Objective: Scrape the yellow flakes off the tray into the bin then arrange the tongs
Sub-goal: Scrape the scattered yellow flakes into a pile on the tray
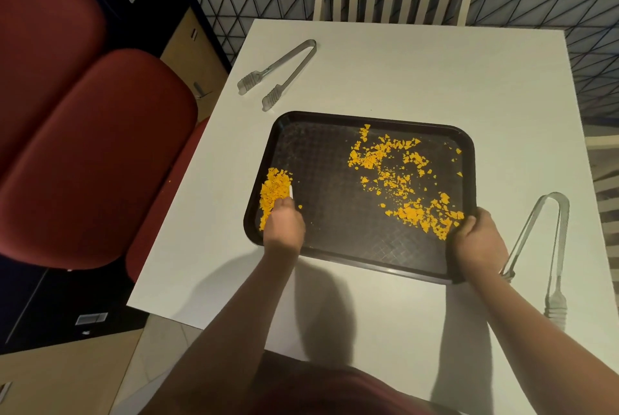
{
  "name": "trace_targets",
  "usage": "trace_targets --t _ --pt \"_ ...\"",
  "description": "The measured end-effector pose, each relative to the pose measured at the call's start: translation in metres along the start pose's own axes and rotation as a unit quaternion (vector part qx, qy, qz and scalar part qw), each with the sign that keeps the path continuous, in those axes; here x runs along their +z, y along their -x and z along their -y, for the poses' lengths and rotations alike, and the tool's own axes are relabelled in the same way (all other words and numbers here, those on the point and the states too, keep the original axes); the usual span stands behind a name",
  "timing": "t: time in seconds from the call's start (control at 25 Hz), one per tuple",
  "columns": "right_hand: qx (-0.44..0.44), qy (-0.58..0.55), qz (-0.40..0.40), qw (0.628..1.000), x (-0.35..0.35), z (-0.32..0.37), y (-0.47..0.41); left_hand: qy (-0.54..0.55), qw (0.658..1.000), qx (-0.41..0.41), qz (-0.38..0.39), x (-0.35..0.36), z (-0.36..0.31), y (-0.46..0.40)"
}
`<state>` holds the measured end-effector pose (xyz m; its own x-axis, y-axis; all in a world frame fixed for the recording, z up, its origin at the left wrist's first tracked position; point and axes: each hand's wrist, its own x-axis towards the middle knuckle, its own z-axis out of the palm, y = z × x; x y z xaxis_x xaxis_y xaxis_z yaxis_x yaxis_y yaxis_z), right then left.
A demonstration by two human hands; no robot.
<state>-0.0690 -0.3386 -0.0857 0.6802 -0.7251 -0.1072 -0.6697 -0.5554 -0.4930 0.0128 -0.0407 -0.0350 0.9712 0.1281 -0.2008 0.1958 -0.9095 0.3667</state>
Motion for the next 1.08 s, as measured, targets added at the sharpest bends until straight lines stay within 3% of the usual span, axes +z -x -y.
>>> trace_targets --t 0.16,0.36,0.6,0.8,0.96,1.08 --pt "-0.001 0.003 -0.004 1.000 0.001 0.000 0.001 -0.044 0.993 0.054 -0.093 -0.029 0.017 -0.036" --pt "0.007 0.004 -0.009 1.000 0.003 0.000 0.000 -0.178 0.981 0.080 -0.004 -0.043 0.037 -0.068" --pt "0.000 0.008 -0.013 1.000 0.002 0.000 0.000 -0.160 0.980 0.113 0.030 -0.046 0.044 -0.070" --pt "-0.003 0.006 -0.016 1.000 0.003 -0.002 -0.001 -0.228 0.955 0.175 0.075 -0.050 0.058 -0.049" --pt "-0.001 0.014 -0.021 1.000 0.005 -0.002 0.000 -0.178 0.977 0.118 0.010 -0.045 0.041 -0.033" --pt "-0.001 0.013 -0.019 1.000 0.005 -0.002 -0.001 -0.130 0.985 0.107 0.044 -0.020 0.006 -0.015"
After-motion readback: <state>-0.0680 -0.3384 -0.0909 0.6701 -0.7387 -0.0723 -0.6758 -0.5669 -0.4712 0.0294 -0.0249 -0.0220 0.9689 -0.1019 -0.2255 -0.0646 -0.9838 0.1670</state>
